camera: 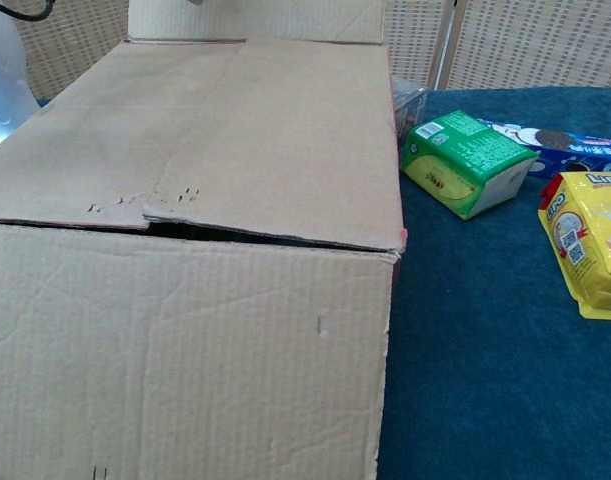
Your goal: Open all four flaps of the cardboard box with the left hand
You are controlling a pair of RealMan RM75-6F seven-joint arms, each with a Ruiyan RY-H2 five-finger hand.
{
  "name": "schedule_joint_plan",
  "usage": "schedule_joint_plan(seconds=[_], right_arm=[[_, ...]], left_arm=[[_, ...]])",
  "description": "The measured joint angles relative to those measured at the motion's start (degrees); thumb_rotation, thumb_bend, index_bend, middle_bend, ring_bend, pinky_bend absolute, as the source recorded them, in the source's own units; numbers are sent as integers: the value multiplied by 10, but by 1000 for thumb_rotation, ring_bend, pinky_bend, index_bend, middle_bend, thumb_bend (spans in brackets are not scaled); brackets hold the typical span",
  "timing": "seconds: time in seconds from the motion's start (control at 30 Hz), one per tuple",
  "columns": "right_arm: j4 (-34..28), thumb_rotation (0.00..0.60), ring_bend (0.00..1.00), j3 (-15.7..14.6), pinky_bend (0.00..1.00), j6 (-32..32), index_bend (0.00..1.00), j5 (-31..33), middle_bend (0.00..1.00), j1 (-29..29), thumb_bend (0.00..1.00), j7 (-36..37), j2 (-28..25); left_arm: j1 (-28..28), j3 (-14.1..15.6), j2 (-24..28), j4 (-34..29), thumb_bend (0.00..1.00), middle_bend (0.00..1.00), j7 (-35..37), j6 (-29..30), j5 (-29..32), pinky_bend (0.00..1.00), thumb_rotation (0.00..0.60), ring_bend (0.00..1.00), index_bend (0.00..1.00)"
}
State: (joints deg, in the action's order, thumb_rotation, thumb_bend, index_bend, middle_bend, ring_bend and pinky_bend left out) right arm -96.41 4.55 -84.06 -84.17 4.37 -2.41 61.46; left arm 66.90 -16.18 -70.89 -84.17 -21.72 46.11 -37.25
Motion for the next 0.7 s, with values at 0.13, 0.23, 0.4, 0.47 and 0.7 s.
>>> schedule_joint_plan(seconds=[0.13,0.23,0.4,0.47,0.7], right_arm=[[-1,600,0,-1,161,-2,0,-3,0,-1,0,4,-1],[-1,600,0,-1,162,-7,0,-6,0,-2,0,6,-3],[-3,600,0,-3,162,-10,0,-13,0,-3,0,10,-5],[-4,600,0,-4,162,-11,0,-14,0,-4,0,11,-6],[-6,600,0,-5,162,-12,0,-15,0,-6,0,12,-8]], left_arm=[[1,4,-12,15,0,0,4,-10,23,30,600,0,0],[-5,5,-13,12,0,0,16,-12,30,29,600,0,0],[-30,4,-3,-18,0,0,55,0,-41,32,600,0,0],[-45,7,3,-33,0,0,78,7,-94,34,600,0,0],[-111,42,33,-74,0,0,180,42,-306,35,600,0,0]])
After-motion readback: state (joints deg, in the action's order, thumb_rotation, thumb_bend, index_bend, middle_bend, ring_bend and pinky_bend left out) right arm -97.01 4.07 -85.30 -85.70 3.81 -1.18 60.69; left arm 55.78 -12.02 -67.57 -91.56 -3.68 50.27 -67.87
